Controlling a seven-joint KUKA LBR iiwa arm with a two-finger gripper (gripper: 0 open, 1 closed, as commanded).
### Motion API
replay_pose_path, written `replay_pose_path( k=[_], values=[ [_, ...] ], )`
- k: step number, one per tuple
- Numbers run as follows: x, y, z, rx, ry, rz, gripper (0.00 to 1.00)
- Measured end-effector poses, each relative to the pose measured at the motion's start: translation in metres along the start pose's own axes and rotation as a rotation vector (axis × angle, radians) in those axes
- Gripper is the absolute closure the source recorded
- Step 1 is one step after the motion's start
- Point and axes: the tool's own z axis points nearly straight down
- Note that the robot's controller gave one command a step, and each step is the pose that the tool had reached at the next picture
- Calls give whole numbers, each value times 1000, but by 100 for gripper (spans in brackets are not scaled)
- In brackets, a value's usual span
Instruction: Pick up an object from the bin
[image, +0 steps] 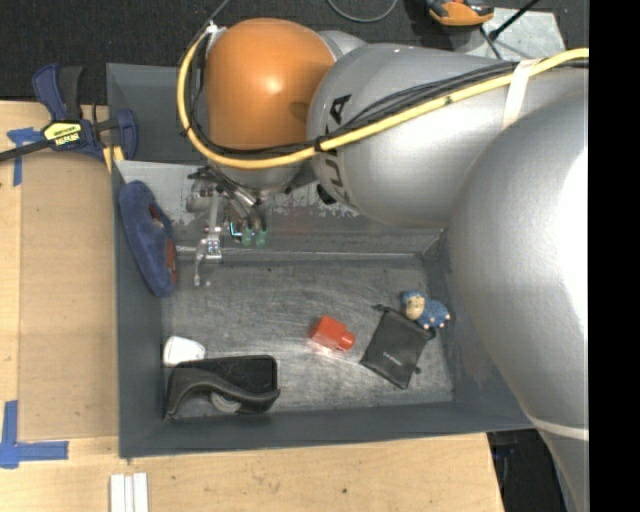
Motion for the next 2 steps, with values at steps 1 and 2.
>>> replay_pose_path(
  k=[1, 2],
  values=[
    [66, -15, 91, 3, 4, -66, 0],
    [88, -93, 43, 1, -8, 123, 0]
  ],
)
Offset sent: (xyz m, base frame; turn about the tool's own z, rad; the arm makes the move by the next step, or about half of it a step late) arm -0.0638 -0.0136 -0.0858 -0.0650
